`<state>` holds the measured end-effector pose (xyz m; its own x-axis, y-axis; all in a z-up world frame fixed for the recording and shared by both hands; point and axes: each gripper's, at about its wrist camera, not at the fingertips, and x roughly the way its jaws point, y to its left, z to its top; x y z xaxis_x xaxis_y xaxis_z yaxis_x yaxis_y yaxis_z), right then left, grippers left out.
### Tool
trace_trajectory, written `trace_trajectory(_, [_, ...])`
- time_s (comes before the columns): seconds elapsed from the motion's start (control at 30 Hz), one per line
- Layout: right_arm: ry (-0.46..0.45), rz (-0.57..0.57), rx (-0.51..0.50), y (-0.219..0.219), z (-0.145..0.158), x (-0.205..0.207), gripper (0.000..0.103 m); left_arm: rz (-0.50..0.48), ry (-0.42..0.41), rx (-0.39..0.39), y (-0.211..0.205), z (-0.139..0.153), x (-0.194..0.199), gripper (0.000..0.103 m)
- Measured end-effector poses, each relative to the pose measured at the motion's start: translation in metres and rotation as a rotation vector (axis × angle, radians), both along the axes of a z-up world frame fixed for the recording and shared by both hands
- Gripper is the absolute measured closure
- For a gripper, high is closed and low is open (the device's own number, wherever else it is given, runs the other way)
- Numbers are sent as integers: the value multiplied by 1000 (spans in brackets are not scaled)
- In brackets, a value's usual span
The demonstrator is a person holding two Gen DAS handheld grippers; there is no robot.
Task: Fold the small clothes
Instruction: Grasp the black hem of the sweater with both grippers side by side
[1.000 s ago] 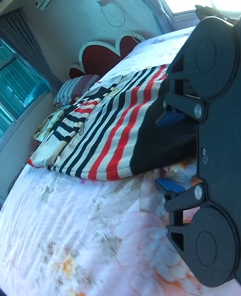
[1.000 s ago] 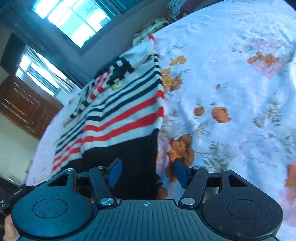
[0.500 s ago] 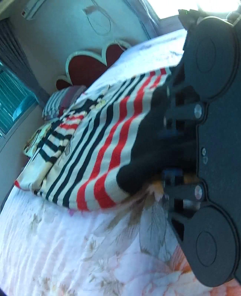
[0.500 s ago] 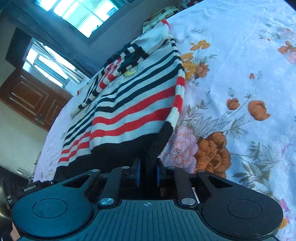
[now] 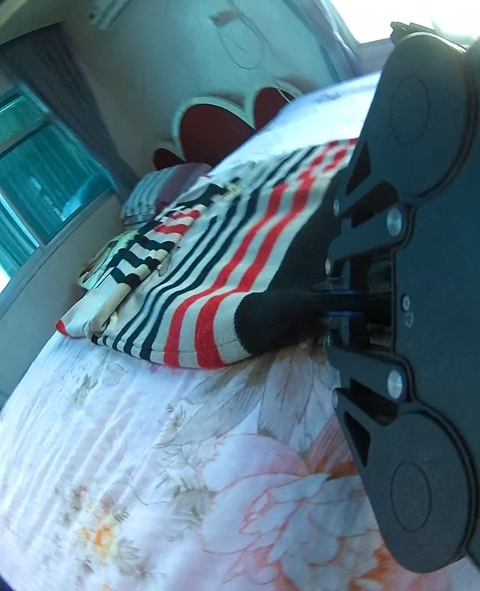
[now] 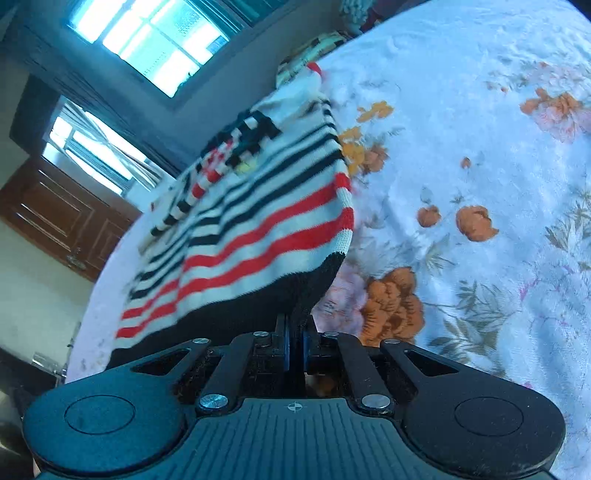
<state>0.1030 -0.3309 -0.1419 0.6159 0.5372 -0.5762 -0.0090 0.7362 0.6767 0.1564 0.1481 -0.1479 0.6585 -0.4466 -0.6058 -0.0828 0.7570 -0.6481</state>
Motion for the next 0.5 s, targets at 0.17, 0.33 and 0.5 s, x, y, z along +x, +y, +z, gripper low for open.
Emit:
trace_trajectory(0.17, [-18,3,-7,1,10,2,98,-4,-20,16,0,10,6,97])
trace_trajectory(0.33, [-75,12,-19,1,35,3,98,-9,-72,39,-2,26,0,97])
trace_trajectory(0.5, [-56,21,-53,4,36,8,98,-24,-39,82,-7,23,2,97])
